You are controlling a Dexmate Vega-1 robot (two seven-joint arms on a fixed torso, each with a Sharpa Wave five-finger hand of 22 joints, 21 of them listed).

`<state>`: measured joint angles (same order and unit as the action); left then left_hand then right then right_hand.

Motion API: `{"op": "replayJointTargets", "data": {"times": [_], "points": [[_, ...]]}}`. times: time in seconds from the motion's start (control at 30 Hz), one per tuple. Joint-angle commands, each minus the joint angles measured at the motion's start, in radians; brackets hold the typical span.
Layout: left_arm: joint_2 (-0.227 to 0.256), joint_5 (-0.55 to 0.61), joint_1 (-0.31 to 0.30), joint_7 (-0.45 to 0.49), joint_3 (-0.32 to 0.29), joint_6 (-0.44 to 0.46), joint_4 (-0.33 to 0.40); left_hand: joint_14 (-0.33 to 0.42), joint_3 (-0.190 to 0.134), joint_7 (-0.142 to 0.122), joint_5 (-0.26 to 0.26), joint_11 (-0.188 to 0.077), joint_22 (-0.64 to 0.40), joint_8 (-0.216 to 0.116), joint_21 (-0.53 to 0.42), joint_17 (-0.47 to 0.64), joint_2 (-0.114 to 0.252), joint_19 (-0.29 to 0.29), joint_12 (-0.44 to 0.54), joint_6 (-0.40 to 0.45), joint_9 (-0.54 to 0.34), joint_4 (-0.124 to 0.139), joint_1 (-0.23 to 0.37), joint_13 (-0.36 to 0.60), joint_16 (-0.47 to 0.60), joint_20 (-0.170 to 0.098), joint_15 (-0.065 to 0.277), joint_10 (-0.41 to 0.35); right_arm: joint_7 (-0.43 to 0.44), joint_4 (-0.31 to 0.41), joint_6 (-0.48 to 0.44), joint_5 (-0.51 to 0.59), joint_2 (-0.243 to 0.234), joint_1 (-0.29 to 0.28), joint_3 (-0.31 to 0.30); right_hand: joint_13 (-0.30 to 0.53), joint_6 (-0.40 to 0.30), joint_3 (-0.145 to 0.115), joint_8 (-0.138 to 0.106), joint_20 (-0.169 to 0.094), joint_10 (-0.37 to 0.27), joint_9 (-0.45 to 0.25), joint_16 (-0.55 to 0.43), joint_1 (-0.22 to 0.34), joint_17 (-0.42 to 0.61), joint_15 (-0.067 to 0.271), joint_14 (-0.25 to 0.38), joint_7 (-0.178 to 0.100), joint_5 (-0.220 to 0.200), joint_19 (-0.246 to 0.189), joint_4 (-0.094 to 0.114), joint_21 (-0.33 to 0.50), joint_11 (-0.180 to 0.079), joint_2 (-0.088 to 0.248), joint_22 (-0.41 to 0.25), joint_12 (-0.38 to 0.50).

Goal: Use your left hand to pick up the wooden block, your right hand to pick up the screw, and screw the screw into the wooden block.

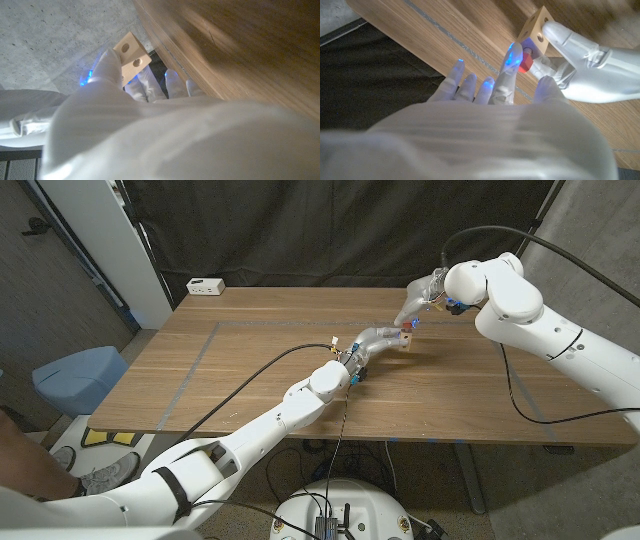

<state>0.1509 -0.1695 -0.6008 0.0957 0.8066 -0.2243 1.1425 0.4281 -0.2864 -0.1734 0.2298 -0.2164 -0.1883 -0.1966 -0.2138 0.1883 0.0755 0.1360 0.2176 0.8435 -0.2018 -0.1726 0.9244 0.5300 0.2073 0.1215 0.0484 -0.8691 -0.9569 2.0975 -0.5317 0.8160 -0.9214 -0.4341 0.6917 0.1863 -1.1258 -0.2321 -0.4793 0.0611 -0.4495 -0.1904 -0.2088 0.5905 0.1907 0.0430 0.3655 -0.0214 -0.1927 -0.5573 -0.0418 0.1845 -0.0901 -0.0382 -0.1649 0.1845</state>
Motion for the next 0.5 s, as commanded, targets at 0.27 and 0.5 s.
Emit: {"op": "replayJointTargets", "data": {"times": [0.27, 0.5], "points": [[0.007, 0.003, -0.007, -0.002, -0.001, -0.003, 0.014, 0.009, -0.028, 0.005, 0.004, -0.001, -0.004, -0.010, -0.007, 0.002, 0.009, 0.001, 0.004, 0.020, -0.003, 0.021, 0.005, 0.013, 0.002, 0.001, 0.052, -0.006, -0.177, 0.020, -0.031, 0.049, -0.005, 0.062, 0.032, 0.006, 0.143, 0.015, 0.053, 0.034, 0.060, -0.037, 0.013, -0.015, -0.001, -0.014, -0.043, 0.021, -0.019, 0.029, -0.017, -0.002, 0.101, 0.003, -0.004, -0.003], [0.009, 0.005, -0.008, -0.001, 0.000, -0.002, 0.018, 0.009, -0.028, 0.005, 0.004, -0.001, -0.004, -0.010, -0.007, 0.002, 0.008, 0.000, 0.003, 0.019, -0.003, 0.021, 0.004, 0.012, 0.003, 0.002, 0.052, -0.005, -0.216, 0.025, -0.037, 0.075, -0.003, 0.067, 0.034, 0.009, 0.209, 0.018, 0.070, 0.043, 0.082, -0.053, 0.016, -0.005, -0.002, -0.031, -0.056, 0.030, -0.025, 0.040, -0.032, -0.002, 0.123, -0.001, -0.004, -0.003]]}}
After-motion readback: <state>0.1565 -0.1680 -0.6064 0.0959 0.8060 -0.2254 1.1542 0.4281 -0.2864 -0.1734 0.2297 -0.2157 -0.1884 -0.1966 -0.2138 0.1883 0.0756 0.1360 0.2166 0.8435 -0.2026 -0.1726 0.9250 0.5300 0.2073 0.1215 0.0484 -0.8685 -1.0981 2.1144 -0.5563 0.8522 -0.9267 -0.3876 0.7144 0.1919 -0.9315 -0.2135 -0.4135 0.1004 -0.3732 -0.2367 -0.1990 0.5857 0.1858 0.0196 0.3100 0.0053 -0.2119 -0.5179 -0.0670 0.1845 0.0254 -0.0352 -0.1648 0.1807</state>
